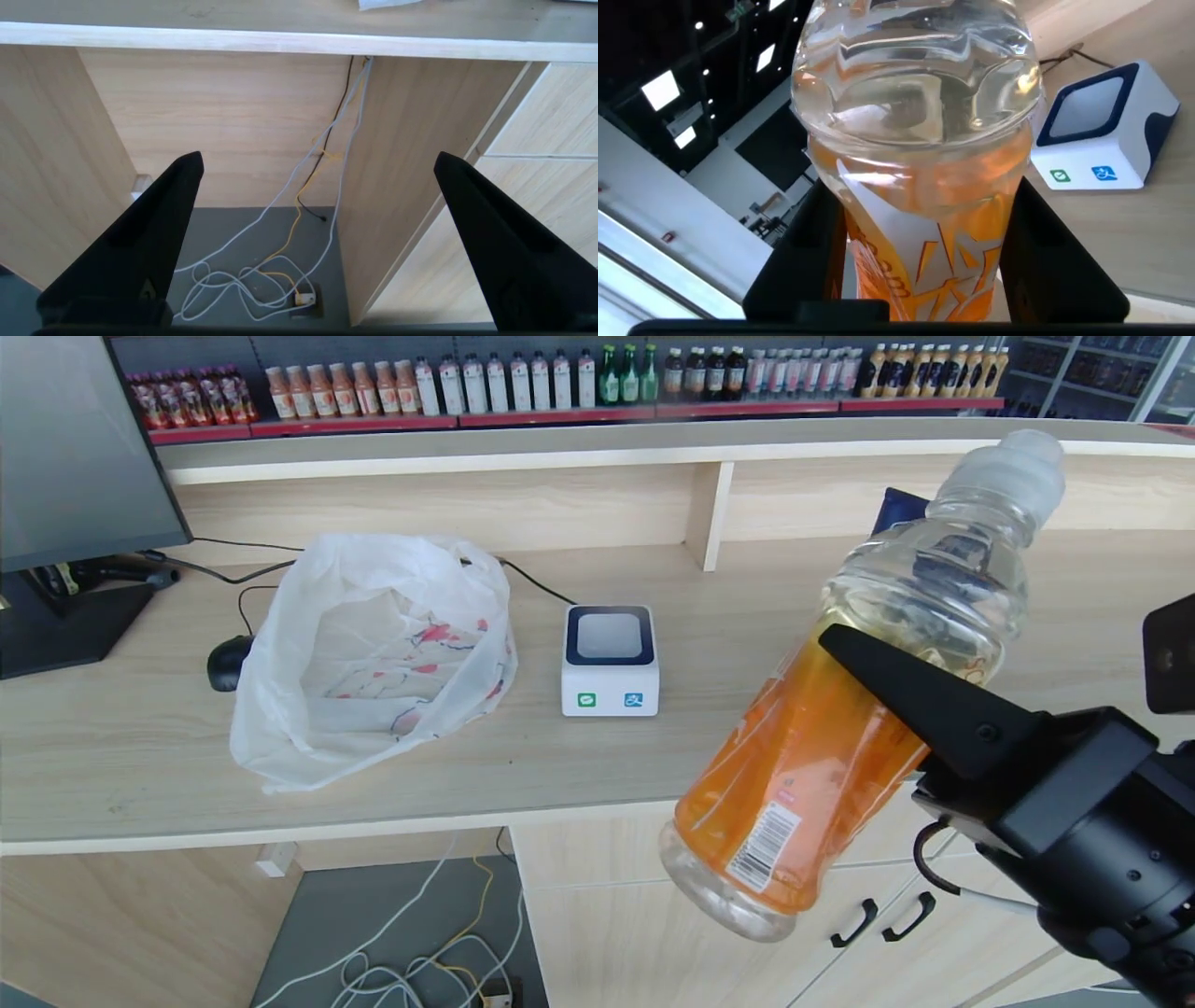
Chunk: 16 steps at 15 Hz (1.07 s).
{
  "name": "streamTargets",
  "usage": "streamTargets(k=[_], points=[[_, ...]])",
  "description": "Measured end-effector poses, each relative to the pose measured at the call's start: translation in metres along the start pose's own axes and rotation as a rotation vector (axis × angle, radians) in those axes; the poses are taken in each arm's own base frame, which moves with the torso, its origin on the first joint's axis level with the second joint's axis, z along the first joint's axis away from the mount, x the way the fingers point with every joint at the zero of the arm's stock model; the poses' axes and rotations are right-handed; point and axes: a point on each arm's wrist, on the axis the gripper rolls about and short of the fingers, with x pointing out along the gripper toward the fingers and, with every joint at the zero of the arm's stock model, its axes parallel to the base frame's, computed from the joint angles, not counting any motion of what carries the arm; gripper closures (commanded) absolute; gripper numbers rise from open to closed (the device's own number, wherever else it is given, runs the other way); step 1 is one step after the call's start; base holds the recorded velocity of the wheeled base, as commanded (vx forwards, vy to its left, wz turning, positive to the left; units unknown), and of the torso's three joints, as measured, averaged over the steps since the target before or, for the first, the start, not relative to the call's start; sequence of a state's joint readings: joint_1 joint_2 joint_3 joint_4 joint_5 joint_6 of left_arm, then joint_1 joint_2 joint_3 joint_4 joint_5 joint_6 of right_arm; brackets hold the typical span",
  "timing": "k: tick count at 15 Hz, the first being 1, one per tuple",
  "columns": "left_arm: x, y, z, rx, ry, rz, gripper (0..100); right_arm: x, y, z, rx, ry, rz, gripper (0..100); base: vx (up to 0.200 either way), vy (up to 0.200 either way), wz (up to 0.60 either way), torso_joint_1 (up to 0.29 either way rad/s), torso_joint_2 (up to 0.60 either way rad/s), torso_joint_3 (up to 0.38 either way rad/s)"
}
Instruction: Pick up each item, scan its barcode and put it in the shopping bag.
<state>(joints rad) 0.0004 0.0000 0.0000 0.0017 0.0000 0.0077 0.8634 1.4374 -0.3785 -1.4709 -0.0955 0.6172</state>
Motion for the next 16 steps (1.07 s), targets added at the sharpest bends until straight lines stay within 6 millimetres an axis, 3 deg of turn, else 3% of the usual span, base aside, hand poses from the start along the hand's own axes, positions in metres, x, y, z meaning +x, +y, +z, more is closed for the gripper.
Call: streamTargets(k=[16], points=[[0.0, 0.0, 0.0, 0.0, 0.0, 0.0, 0, -0.0015, 0.0027, 0.0029, -0.001, 0.004, 0.027, 100, 0.0, 0.0, 0.0, 0.0, 0.0, 0.0]])
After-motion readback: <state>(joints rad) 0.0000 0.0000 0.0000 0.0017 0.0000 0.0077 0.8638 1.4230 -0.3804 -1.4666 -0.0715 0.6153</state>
